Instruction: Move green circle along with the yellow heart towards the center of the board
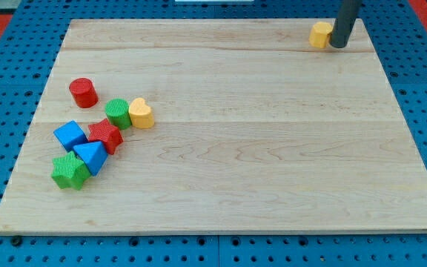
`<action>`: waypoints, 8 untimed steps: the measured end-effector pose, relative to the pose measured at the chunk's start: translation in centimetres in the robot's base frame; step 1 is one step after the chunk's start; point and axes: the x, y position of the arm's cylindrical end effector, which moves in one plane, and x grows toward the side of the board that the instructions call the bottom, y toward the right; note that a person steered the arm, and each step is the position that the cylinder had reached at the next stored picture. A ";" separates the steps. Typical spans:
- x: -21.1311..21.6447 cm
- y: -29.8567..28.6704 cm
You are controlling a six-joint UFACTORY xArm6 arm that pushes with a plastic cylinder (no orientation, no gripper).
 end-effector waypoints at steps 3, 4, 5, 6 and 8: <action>11.7 -0.8; 15.4 -3.0; 17.6 -4.2; 17.6 -4.2; 17.6 -4.2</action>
